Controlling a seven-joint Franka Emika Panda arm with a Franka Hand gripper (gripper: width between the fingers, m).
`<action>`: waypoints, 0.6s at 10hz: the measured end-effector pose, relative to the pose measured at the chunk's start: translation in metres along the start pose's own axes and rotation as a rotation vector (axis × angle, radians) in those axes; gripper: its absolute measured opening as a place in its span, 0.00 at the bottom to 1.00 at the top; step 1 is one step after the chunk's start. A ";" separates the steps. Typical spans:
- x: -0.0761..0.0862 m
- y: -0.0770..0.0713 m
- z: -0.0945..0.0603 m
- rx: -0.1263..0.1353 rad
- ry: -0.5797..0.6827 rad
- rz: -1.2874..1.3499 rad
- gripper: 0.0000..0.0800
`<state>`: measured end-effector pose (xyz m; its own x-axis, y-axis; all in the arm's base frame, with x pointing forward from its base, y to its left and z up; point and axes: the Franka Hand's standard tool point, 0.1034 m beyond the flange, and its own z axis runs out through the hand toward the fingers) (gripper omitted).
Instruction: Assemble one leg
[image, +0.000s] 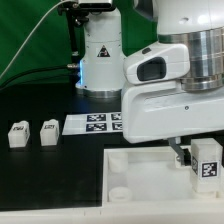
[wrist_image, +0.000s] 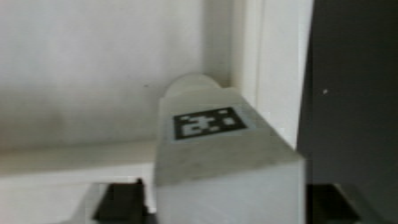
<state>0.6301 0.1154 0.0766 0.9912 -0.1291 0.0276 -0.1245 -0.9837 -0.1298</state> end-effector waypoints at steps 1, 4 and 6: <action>0.000 0.003 0.001 -0.002 -0.001 0.119 0.37; 0.001 0.008 0.002 0.016 -0.006 0.535 0.37; -0.002 0.009 0.002 0.039 0.007 0.965 0.37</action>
Offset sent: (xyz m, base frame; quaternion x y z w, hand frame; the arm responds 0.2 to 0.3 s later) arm 0.0064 -0.0028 -0.0040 0.0247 0.0122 0.3894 0.9206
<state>0.6270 0.1074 0.0735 0.4625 -0.8807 -0.1025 -0.8838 -0.4487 -0.1326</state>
